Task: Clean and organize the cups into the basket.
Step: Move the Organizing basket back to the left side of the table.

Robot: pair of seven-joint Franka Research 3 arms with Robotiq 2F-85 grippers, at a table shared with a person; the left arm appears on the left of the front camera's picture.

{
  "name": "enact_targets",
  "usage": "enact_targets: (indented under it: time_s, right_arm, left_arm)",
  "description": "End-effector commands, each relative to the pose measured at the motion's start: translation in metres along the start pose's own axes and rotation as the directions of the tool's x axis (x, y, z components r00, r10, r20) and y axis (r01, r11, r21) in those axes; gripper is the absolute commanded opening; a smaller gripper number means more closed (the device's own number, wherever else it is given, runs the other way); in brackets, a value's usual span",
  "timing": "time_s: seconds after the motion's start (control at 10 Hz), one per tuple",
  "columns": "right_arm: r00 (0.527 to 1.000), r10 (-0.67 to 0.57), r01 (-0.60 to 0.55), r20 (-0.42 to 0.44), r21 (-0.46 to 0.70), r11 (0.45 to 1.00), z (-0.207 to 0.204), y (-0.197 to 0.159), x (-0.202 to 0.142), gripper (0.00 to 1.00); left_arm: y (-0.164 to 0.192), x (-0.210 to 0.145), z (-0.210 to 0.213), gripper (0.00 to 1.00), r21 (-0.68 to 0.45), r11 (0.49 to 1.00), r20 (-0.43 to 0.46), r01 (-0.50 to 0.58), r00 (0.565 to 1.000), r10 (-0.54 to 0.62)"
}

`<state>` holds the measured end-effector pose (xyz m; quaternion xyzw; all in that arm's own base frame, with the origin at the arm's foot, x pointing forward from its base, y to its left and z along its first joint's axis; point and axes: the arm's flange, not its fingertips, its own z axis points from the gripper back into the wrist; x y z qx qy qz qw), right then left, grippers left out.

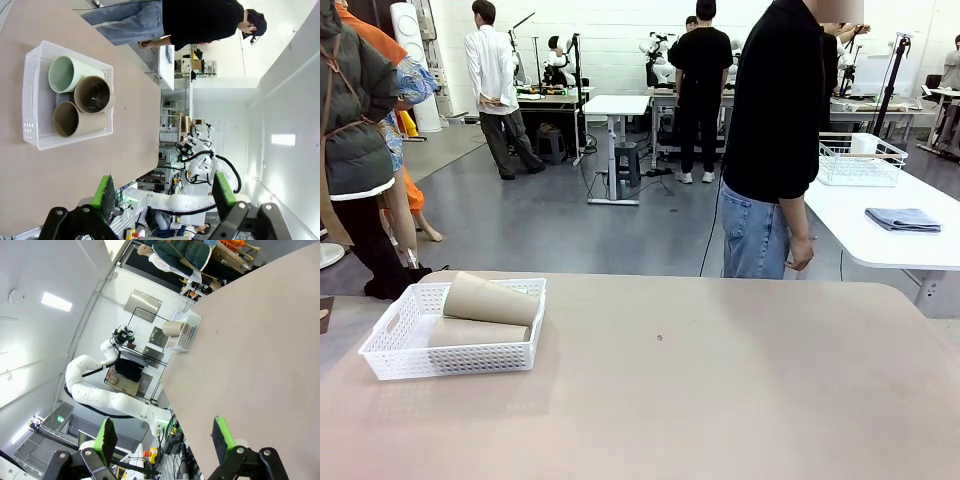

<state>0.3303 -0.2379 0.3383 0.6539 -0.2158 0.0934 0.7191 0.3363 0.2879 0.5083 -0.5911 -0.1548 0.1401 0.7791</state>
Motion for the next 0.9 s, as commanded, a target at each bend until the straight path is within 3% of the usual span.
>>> enact_targets:
  time_s: [0.0,0.8]
  right_arm:
    - [1.000,0.002,-0.002,0.000,-0.001,1.000,-0.0001,0.0008,0.0002,1.00]
    - [1.000,0.002,-0.002,0.000,-0.001,1.000,-0.0001,0.0008,0.0002,1.00]
  left_arm:
    - [-0.0001,-0.0006,0.0016,1.00,0.002,1.000,0.001,0.001,1.000,-0.001]
    - [-0.0001,-0.0006,0.0016,1.00,0.002,1.000,0.001,0.001,1.000,-0.001]
